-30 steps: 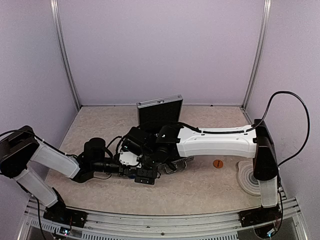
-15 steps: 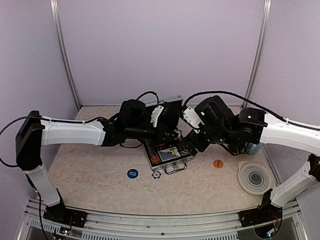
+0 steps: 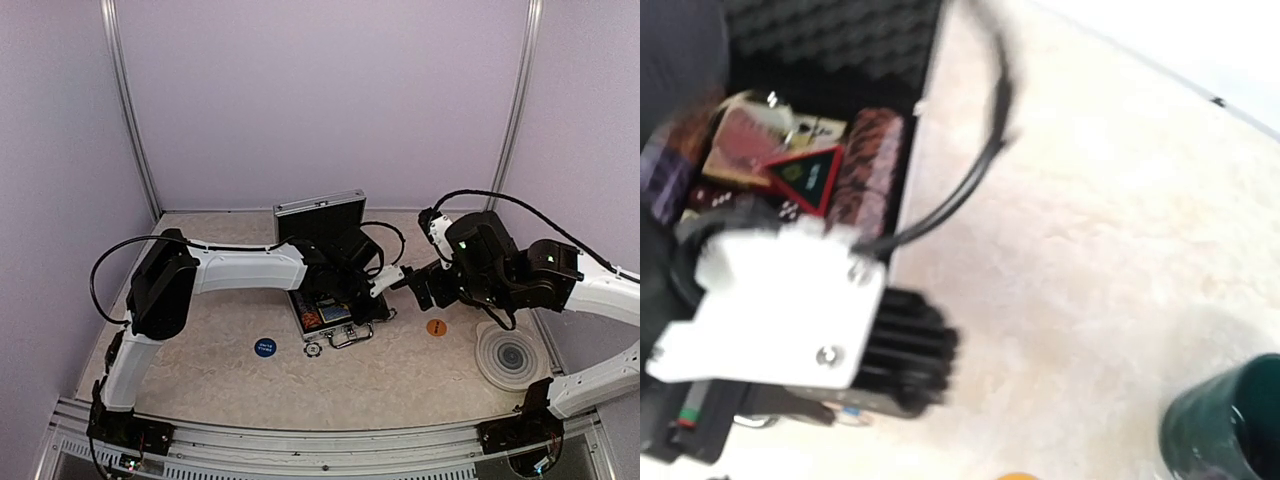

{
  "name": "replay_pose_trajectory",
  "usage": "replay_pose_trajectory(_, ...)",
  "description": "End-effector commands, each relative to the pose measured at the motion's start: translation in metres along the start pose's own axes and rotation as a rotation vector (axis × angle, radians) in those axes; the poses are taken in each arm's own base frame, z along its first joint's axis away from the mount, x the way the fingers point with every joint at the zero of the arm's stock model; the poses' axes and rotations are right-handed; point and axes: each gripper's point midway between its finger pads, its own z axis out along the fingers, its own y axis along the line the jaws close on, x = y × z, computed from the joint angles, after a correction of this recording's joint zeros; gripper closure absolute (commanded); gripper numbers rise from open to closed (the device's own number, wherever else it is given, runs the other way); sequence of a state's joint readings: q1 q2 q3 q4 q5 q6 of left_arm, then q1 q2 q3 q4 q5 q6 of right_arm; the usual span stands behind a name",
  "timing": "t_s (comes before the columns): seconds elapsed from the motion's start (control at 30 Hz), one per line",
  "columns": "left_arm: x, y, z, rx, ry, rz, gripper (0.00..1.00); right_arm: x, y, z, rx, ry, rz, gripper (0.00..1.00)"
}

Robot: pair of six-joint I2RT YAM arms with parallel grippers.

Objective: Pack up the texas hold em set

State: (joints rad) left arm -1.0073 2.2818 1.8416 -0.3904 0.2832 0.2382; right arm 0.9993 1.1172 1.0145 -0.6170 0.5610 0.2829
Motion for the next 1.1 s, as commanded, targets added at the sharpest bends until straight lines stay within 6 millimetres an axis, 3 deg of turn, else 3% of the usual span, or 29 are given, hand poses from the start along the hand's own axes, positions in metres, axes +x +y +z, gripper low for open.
replay_pose_trajectory(0.0,0.021,0.019,0.006,-0.068,0.114,0.068,1.00,0.003,-0.018,-0.008,0.054,-0.018,0.088,0.01)
replay_pose_trajectory(0.23,0.036,0.043,0.005,-0.152,0.149,0.058,1.00,0.007,-0.010,0.001,0.043,0.011,0.081,0.01)
replay_pose_trajectory(0.7,0.014,0.055,-0.031,-0.171,0.055,0.054,1.00,-0.003,0.008,0.021,0.026,0.035,0.032,0.01)
replay_pose_trajectory(1.07,0.022,0.067,-0.023,-0.223,0.082,0.049,1.00,-0.004,0.015,0.027,0.010,0.045,0.009,0.01)
